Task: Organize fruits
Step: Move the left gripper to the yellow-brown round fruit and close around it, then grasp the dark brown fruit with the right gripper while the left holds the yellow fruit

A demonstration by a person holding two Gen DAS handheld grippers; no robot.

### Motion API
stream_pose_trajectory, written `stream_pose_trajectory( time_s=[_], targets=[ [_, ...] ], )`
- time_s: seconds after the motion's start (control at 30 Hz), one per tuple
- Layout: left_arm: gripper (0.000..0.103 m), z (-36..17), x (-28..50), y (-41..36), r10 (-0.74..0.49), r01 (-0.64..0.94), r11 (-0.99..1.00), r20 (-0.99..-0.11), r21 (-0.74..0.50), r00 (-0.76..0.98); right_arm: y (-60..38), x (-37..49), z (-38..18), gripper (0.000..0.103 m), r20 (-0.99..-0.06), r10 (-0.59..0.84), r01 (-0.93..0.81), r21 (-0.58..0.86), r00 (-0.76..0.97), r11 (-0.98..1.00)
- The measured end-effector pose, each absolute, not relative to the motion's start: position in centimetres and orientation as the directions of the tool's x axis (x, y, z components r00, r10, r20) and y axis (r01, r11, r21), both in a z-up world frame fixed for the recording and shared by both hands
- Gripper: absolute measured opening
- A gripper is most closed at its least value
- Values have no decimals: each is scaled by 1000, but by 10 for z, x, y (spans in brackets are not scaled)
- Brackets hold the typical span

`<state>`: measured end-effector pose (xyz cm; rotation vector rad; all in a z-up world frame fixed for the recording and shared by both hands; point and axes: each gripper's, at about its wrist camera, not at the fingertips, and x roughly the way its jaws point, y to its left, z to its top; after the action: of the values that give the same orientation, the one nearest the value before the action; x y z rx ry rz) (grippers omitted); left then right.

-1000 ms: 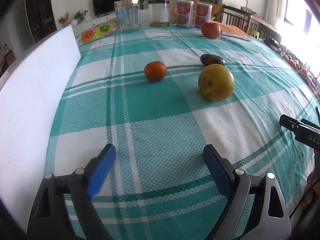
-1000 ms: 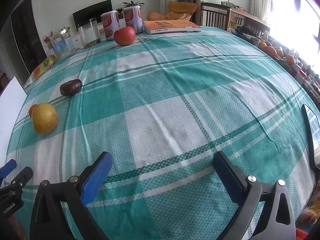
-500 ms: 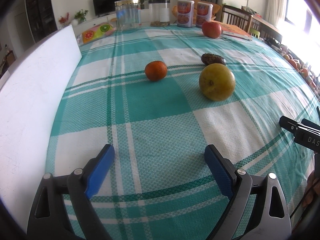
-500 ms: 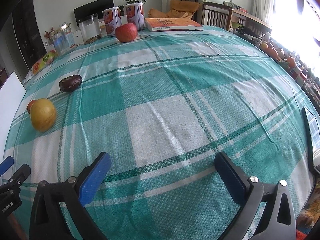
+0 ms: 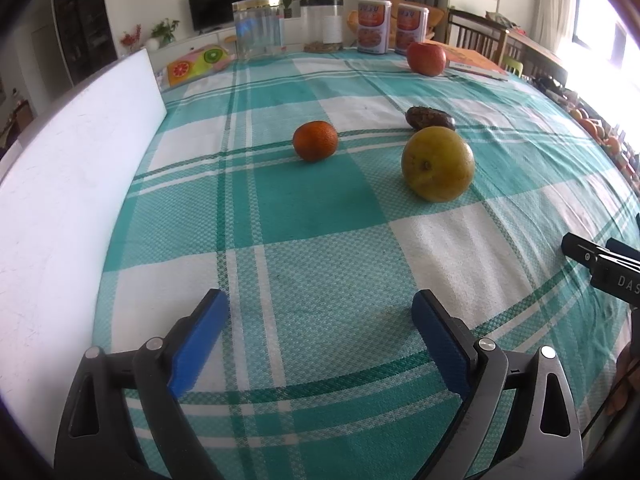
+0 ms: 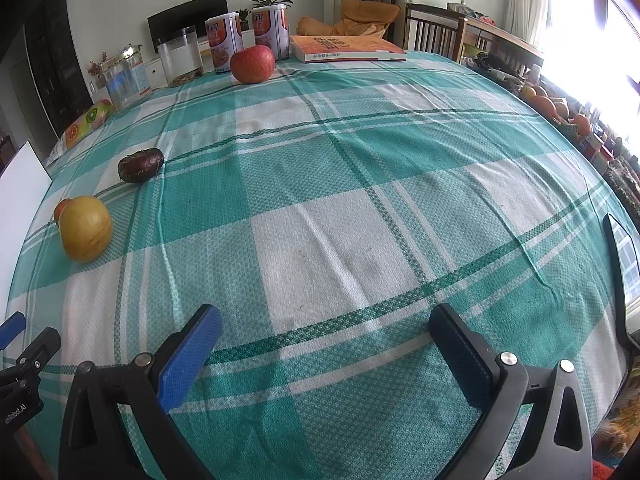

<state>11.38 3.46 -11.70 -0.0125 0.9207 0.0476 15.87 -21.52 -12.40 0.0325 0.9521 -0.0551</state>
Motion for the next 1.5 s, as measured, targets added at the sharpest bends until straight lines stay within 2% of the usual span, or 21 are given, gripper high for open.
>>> stream_pose_trajectory(
  time_s=[0.7, 0.8, 0.97, 1.2, 1.3, 1.33, 1.37, 1.4, 1.5],
  targets=[
    [95, -117, 114, 35, 26, -43, 999, -803, 0, 595, -215, 159, -124, 103, -815, -33, 61, 3, 578, 998],
    [95, -108, 119, 26, -77, 12, 996, -806, -87, 586, -215, 159, -124, 103, -815, -33, 61, 3, 578, 998],
    [95, -89, 150, -7, -120, 82, 993, -783, -88, 610, -215, 159, -124, 103, -815, -32, 60, 3, 578, 998],
    [93, -101, 197, -17, -119, 36, 992, -811, -121, 572, -215, 159, -124, 103, -815, -33, 61, 2, 578, 998],
    [92, -102, 199, -22, -103, 43, 994, -804, -96, 585, -216, 159, -123, 103, -815, -33, 61, 2, 578, 998],
    [80, -101, 198, -24, -98, 47, 995, -797, -88, 595, -215, 159, -124, 103, -815, -33, 61, 2, 578, 998],
    [63, -100, 197, -25, -101, 55, 995, -792, -85, 602, -216, 159, -123, 103, -815, -33, 61, 2, 578, 998],
    [52, -100, 197, -25, -103, 62, 995, -798, -82, 594, -216, 159, -123, 103, -815, -33, 61, 3, 578, 998],
    [52, -96, 188, -20, -125, 62, 992, -797, -110, 591, -216, 159, -123, 103, -815, -33, 60, 3, 578, 998]
  ],
)
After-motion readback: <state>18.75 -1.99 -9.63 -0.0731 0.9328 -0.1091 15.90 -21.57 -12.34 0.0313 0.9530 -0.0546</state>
